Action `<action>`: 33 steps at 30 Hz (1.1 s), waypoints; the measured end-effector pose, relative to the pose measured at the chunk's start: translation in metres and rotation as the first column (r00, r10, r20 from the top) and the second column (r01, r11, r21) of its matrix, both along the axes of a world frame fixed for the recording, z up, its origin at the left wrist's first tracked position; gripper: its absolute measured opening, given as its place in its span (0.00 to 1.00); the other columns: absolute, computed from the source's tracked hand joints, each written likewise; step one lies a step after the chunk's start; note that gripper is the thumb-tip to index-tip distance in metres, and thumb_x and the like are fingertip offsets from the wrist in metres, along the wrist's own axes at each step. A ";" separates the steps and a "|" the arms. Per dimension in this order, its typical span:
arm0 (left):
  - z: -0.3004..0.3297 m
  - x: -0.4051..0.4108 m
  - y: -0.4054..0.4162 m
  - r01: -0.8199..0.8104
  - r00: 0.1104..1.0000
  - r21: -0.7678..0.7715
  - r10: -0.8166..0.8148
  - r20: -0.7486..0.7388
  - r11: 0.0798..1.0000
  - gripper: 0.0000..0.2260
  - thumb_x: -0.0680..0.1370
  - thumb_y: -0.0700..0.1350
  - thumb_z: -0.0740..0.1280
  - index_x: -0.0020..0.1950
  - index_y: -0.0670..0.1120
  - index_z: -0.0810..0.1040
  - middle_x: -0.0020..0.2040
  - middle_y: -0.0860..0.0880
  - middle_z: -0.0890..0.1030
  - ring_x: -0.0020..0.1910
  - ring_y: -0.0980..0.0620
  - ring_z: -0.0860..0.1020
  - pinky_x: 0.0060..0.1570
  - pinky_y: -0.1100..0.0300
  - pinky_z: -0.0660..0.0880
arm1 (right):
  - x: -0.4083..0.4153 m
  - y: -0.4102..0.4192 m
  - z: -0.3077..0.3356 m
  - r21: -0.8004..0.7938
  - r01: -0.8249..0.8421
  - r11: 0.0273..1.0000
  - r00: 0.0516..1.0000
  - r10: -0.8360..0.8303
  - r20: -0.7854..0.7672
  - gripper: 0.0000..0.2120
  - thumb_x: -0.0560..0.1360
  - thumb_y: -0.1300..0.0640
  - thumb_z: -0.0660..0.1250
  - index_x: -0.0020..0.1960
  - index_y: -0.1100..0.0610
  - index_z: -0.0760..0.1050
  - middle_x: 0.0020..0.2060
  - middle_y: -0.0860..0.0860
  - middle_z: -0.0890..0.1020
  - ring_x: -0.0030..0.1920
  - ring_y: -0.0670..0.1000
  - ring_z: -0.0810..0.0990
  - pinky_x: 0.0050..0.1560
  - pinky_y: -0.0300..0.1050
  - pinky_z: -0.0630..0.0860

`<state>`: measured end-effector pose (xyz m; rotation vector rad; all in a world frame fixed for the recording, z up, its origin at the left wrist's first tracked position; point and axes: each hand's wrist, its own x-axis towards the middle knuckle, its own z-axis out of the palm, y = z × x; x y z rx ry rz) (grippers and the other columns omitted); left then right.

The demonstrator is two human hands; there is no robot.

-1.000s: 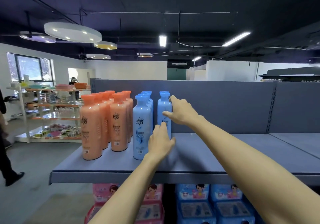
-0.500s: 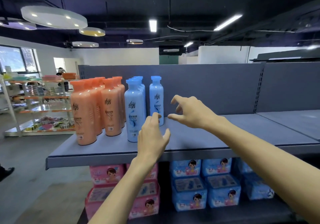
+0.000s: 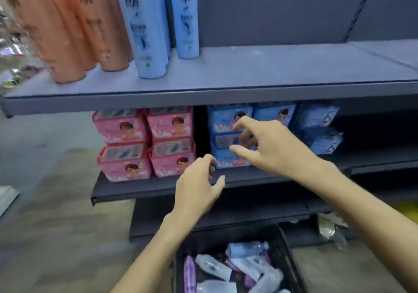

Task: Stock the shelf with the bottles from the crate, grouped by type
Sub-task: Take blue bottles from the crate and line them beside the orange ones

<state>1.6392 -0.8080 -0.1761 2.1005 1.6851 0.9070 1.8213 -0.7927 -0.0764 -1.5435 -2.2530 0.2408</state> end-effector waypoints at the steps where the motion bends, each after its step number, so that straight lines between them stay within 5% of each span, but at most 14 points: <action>1: -0.019 0.002 -0.003 -0.003 1.000 -0.051 0.003 -0.003 0.999 0.13 0.73 0.52 0.70 0.55 0.53 0.73 0.47 0.58 0.78 0.41 0.59 0.77 0.44 0.57 0.75 | 0.002 -0.002 -0.023 -0.042 0.004 0.999 1.000 -0.004 -0.005 0.17 0.76 0.42 0.68 0.60 0.49 0.72 0.47 0.45 0.83 0.45 0.46 0.82 0.51 0.50 0.79; 8: -0.139 0.011 -0.028 0.021 0.997 -0.482 0.015 0.070 0.876 0.13 0.72 0.48 0.72 0.53 0.50 0.75 0.46 0.55 0.79 0.44 0.56 0.78 0.50 0.54 0.76 | 0.011 -0.014 -0.192 -0.427 0.109 0.898 0.993 -0.122 -0.003 0.21 0.76 0.42 0.68 0.64 0.51 0.71 0.54 0.49 0.82 0.51 0.50 0.81 0.55 0.51 0.78; 18: -0.277 0.014 -0.082 0.005 1.000 -0.795 -0.025 -0.013 0.606 0.15 0.74 0.46 0.70 0.58 0.46 0.73 0.53 0.49 0.78 0.51 0.47 0.78 0.50 0.54 0.76 | 0.044 -0.053 -0.359 -0.726 0.238 0.645 0.954 -0.296 0.050 0.23 0.79 0.46 0.66 0.68 0.57 0.69 0.56 0.56 0.80 0.53 0.57 0.81 0.44 0.46 0.74; 22: -0.326 0.024 -0.089 -0.002 0.997 -0.838 -0.061 -0.042 0.546 0.16 0.74 0.46 0.70 0.60 0.46 0.72 0.50 0.49 0.77 0.51 0.47 0.77 0.45 0.58 0.72 | 0.051 -0.065 -0.415 -0.803 0.272 0.530 0.913 -0.406 0.042 0.24 0.78 0.46 0.67 0.69 0.56 0.69 0.60 0.56 0.79 0.58 0.58 0.79 0.52 0.47 0.74; 25: -0.364 0.037 -0.081 0.014 0.992 -0.835 -0.112 -0.058 0.551 0.18 0.75 0.46 0.69 0.64 0.46 0.71 0.55 0.48 0.76 0.54 0.47 0.77 0.48 0.57 0.73 | 0.055 -0.072 -0.461 -0.842 0.300 0.449 0.876 -0.479 0.057 0.23 0.78 0.45 0.67 0.69 0.55 0.68 0.53 0.54 0.80 0.54 0.57 0.79 0.51 0.46 0.73; 28: -0.411 0.052 -0.067 0.035 0.984 -0.811 -0.161 -0.074 0.584 0.21 0.76 0.45 0.69 0.67 0.46 0.70 0.60 0.46 0.75 0.57 0.46 0.76 0.54 0.51 0.75 | 0.063 -0.074 -0.512 -0.833 0.342 0.435 0.846 -0.529 0.071 0.22 0.78 0.46 0.66 0.67 0.55 0.69 0.49 0.52 0.80 0.51 0.54 0.79 0.51 0.47 0.74; 33: -0.494 0.079 -0.042 0.055 0.944 -0.781 -0.287 -0.162 0.622 0.24 0.76 0.45 0.68 0.70 0.46 0.67 0.62 0.44 0.73 0.60 0.43 0.75 0.53 0.49 0.75 | 0.084 -0.065 -0.589 -0.801 0.400 0.445 0.823 -0.559 0.100 0.24 0.79 0.46 0.64 0.70 0.57 0.67 0.59 0.56 0.80 0.59 0.58 0.79 0.57 0.52 0.77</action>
